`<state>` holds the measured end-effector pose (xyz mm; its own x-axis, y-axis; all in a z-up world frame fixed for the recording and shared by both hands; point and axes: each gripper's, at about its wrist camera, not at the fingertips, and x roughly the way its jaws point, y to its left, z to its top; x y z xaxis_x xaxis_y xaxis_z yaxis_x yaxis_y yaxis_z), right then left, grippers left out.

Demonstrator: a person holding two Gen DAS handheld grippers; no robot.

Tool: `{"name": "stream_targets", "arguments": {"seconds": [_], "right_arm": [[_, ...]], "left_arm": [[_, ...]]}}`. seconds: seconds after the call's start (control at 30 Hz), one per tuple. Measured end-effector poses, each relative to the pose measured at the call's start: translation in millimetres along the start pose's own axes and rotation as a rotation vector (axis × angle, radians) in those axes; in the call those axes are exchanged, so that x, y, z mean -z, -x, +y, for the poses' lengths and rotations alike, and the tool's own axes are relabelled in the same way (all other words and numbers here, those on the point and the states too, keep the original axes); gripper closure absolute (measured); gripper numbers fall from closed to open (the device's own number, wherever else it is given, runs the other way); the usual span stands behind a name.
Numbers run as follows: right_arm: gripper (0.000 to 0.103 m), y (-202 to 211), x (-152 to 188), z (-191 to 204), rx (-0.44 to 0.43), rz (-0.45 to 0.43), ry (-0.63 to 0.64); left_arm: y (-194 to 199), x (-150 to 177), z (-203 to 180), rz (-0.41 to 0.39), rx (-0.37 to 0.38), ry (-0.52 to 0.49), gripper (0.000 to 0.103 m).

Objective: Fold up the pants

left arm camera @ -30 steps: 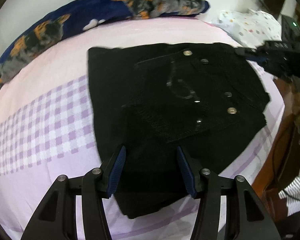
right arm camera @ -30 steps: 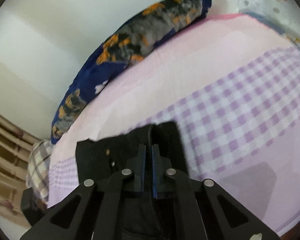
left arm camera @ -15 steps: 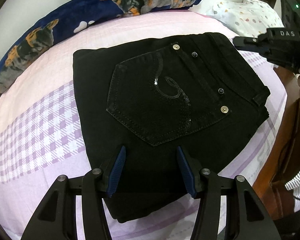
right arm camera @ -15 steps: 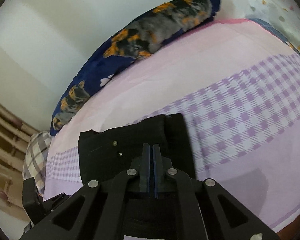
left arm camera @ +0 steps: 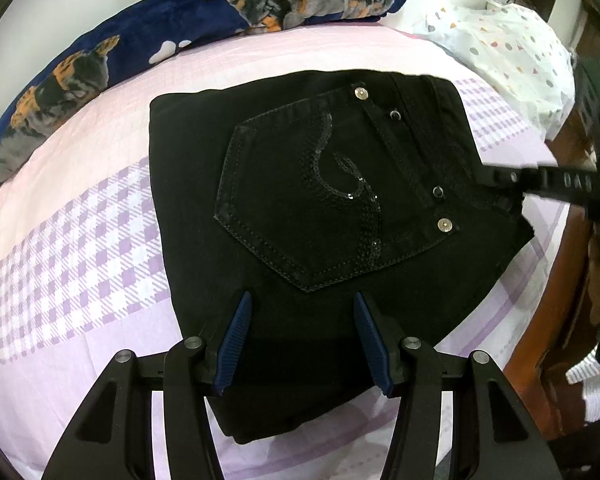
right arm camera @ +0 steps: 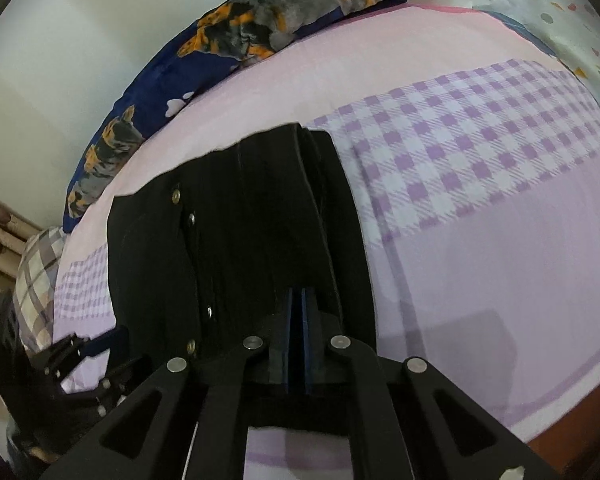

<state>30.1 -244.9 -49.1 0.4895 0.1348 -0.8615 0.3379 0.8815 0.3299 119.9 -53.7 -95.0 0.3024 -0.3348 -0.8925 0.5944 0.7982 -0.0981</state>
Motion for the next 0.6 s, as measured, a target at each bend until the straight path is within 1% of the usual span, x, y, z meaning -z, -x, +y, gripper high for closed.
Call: {"name": "stream_targets", "arguments": {"seconds": [0.13,0.27,0.37,0.43,0.5,0.53,0.57,0.6], "right_arm": [[0.1,6,3,0,-0.007,-0.004,-0.005],[0.1,11,7,-6,-0.037,-0.005,-0.033],[0.1,17,10,-9,-0.056,-0.005,-0.042],[0.097,20,11,-9,-0.071,-0.003,-0.038],[0.091,21,9,-10,-0.099,0.006,-0.033],[0.083,21,8,-10,-0.121,0.011,-0.032],[0.072,22,6,-10,-0.154,0.014,-0.033],[0.064,24,4,-10,-0.201,0.01,-0.033]], "left_arm": [[13,2,12,-0.046,0.064,0.061,0.049],[37,5,34,-0.129,0.114,0.148,0.049],[44,6,59,-0.159,0.137,0.234,0.049],[42,9,74,-0.157,0.146,0.294,0.049],[36,11,92,-0.142,0.161,0.363,0.049],[33,11,99,-0.135,0.172,0.395,0.049],[30,13,105,-0.126,0.187,0.425,0.049],[26,14,109,-0.115,0.205,0.45,0.049]]}}
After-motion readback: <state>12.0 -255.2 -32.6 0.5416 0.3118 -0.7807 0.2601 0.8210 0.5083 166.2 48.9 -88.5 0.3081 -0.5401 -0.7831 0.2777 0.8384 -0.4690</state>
